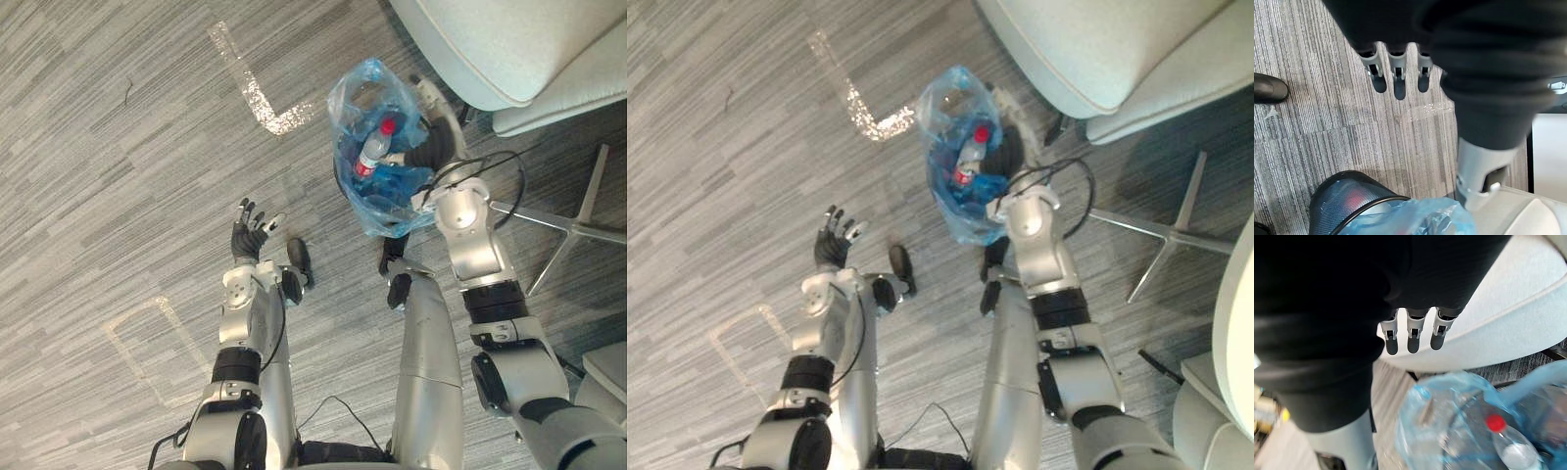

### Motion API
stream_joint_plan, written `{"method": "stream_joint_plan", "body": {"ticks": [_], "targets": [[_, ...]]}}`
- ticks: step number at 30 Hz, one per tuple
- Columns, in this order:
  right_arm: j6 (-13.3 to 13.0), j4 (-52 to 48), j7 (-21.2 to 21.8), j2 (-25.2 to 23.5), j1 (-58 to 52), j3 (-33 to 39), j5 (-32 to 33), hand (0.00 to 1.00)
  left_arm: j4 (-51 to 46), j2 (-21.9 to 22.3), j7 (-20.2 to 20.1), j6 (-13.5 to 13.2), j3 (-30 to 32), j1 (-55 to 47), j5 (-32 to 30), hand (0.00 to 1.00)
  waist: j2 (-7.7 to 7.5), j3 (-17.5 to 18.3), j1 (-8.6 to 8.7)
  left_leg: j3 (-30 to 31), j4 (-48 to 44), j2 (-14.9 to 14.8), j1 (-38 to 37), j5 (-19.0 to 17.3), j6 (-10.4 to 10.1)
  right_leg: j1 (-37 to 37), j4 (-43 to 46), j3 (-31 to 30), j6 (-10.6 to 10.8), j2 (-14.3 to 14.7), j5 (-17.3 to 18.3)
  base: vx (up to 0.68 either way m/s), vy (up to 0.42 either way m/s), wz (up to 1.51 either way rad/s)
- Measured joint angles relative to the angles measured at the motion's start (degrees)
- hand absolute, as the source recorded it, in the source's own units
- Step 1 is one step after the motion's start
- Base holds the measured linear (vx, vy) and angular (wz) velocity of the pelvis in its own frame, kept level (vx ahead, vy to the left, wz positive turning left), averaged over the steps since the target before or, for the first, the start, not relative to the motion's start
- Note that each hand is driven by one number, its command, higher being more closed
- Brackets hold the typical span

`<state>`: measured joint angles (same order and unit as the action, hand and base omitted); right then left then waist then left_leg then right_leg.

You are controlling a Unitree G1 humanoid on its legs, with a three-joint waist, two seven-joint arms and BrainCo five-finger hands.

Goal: Gather rubbish on tea table into small bin, then transfer packed bag to large trash can.

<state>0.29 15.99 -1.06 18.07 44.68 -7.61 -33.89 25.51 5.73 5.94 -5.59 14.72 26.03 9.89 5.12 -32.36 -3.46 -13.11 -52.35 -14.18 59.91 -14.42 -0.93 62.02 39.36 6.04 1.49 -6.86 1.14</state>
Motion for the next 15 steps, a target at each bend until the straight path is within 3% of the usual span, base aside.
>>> {"method": "stream_joint_plan", "body": {"ticks": [7,15], "targets": [[0.0,1.8,6.0,0.0,0.3,-6.1,-7.1,0.0,1.7,0.2,0.1,0.0,-0.1,0.1,-0.2,0.0,-0.09,0.0,-0.07,-3.0,0.1,-2.0,0.1,-1.0,0.9,0.7,-3.7,0.8,-0.1,0.1,-2.5,-0.03,0.012,-0.29],[0.2,10.3,10.0,0.0,1.3,-8.5,-13.7,0.0,2.6,1.0,0.5,-0.1,-0.4,0.3,-0.2,0.0,-0.1,-0.1,-0.15,-2.8,-0.5,-2.2,2.0,-1.2,0.5,2.6,-2.4,1.5,-0.3,-0.3,-2.4,-0.02,-0.028,0.0]]}}
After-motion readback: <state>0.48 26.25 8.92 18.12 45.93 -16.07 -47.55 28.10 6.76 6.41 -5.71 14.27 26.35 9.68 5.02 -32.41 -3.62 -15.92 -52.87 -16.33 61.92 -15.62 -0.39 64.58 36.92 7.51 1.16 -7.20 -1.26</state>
